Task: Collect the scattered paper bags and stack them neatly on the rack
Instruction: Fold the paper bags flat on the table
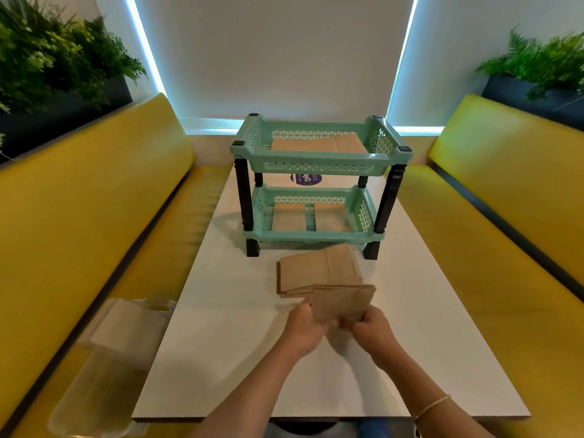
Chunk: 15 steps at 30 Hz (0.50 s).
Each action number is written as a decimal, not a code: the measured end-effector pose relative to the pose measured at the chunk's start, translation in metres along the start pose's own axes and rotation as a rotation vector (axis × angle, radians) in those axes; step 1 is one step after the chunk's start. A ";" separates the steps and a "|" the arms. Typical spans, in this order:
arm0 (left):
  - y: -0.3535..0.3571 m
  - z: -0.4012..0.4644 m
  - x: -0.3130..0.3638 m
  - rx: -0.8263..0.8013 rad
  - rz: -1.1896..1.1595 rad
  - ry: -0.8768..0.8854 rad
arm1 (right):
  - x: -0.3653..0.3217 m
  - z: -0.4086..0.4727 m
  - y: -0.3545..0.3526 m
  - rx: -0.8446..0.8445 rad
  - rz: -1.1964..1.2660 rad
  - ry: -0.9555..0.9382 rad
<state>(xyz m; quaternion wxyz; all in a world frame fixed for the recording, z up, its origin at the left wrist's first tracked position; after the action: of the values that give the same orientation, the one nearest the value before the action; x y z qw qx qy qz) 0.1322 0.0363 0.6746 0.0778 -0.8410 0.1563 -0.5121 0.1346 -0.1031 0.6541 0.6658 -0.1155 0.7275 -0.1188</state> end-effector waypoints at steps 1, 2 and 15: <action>-0.001 0.000 -0.003 0.024 0.060 0.003 | -0.003 0.000 -0.001 0.003 0.001 -0.016; -0.003 -0.001 -0.002 0.053 0.131 0.020 | -0.008 0.000 -0.004 0.009 0.015 -0.040; -0.054 -0.001 0.014 0.149 -0.038 0.128 | -0.009 0.001 -0.039 0.018 0.140 0.014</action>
<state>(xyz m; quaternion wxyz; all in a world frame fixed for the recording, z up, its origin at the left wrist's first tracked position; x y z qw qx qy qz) 0.1469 0.0824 0.7025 0.1205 -0.8013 0.1063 -0.5763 0.1367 -0.1372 0.6749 0.6683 -0.0576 0.7374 -0.0793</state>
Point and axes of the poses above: each hand's wrist, its own z-axis towards the middle knuckle, its own y-axis out of the palm, x = y × z, the point moved 3 cm from there along z, towards the middle knuckle, and after that the axes turned 13 degrees about -y, right-handed, at the moved point
